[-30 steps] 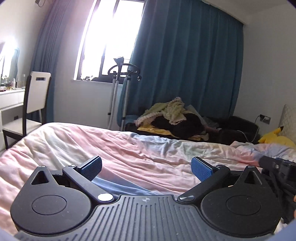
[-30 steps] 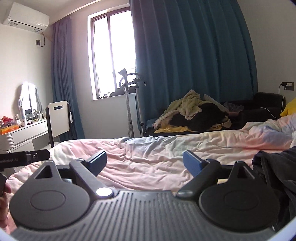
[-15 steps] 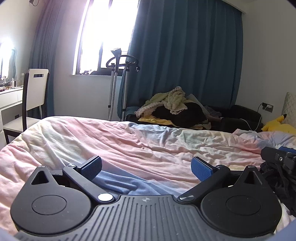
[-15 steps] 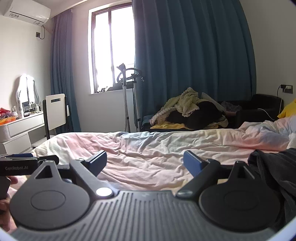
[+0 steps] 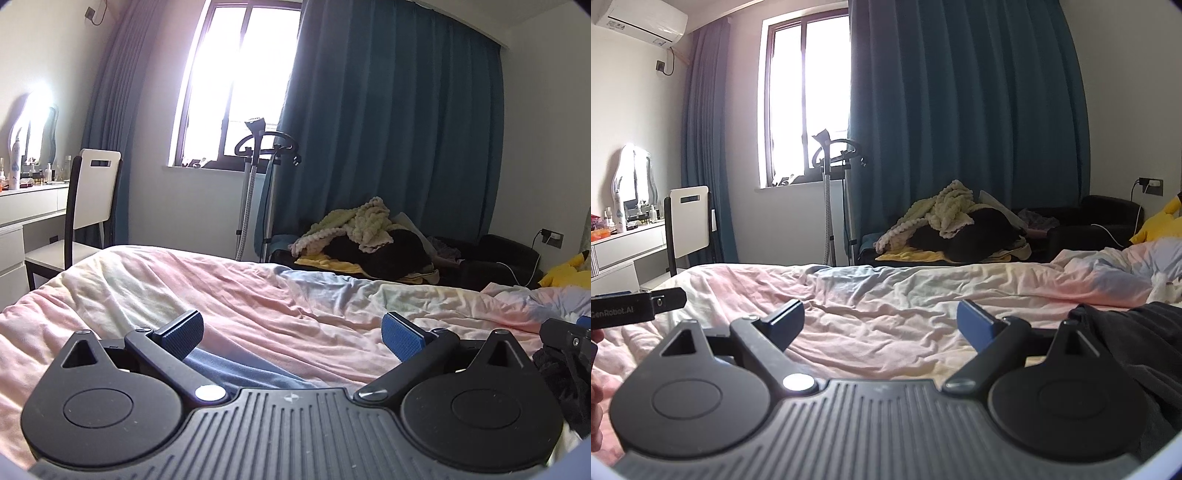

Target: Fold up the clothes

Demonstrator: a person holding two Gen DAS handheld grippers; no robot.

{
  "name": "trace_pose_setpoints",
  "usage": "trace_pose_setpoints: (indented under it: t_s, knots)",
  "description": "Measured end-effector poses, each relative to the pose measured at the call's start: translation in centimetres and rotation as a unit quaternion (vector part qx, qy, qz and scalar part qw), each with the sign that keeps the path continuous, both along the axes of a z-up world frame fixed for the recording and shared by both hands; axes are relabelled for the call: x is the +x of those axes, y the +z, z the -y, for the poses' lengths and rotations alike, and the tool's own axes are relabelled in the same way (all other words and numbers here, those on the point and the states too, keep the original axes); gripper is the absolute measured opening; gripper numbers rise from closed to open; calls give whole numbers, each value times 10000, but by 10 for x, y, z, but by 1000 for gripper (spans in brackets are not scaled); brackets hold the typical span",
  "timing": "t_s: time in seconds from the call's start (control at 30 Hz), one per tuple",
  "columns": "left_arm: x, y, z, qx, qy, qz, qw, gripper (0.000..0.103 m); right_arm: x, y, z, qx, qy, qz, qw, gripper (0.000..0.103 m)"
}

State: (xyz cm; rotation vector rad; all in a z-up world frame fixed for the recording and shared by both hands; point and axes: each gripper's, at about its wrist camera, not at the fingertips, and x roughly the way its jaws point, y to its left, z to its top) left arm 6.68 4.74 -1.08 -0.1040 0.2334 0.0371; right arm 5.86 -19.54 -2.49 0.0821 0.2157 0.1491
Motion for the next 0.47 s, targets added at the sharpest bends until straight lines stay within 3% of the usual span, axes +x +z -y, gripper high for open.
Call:
trace_pose_setpoints:
  t_s: [0.47]
  knots:
    - [1, -5, 8, 251, -116, -36, 9996, 103, 4, -6, 1, -2, -14, 64, 10000, 91]
